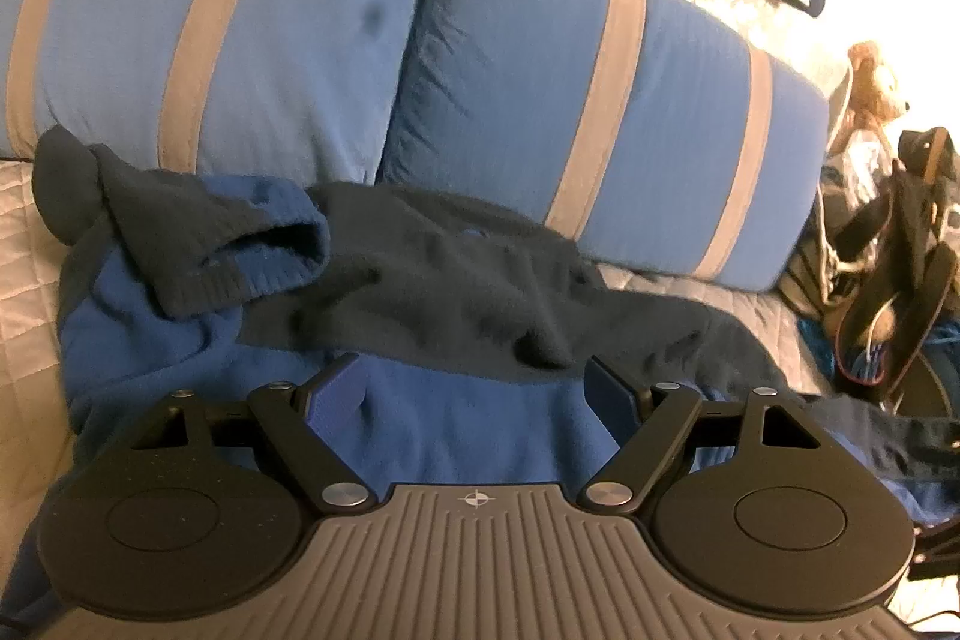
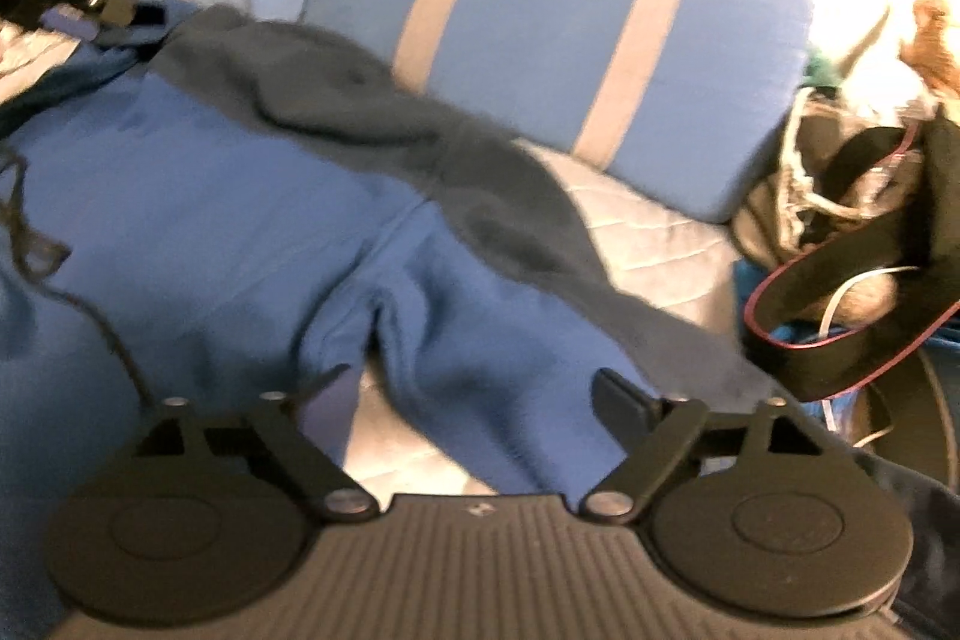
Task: Fold clothes
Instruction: 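Raise both tools and reposition them over the jacket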
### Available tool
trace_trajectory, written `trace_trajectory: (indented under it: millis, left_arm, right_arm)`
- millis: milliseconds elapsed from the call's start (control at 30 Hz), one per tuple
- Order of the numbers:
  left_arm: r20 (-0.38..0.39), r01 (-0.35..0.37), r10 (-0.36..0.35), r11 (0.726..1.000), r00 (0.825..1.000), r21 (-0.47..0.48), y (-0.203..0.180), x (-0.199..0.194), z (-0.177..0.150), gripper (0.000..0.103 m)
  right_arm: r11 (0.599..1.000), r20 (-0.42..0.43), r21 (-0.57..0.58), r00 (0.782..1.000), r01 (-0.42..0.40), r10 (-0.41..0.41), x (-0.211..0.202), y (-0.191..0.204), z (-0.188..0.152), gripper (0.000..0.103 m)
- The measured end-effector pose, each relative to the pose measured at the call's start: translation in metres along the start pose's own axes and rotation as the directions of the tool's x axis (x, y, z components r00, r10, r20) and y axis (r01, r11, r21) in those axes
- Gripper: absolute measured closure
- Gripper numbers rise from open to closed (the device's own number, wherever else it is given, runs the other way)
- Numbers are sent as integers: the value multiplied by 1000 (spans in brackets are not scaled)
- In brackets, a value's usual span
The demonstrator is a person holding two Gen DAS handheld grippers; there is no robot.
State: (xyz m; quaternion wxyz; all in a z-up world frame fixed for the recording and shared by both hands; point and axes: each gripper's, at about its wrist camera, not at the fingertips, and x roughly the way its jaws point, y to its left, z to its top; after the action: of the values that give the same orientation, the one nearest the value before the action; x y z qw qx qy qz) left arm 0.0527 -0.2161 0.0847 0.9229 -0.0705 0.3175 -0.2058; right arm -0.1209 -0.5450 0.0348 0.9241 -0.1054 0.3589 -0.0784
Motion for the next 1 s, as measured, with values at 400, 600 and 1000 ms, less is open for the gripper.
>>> trace_trajectory:
  millis: [400,600,1000]
  left_arm:
    - [147,-121,119,993,982,0,8,-61,33,23]
    - [227,-182,167,982,959,47,15,-120,72,23]
    - [272,-281,279,959,921,-34,47,-158,99,23]
  right_arm:
    - [1000,322,21,946,14,-20,-53,35,100,0]
    - [999,528,46,849,-26,-2,-94,60,152,0]
    - [989,541,93,840,-115,47,-108,101,200,0]
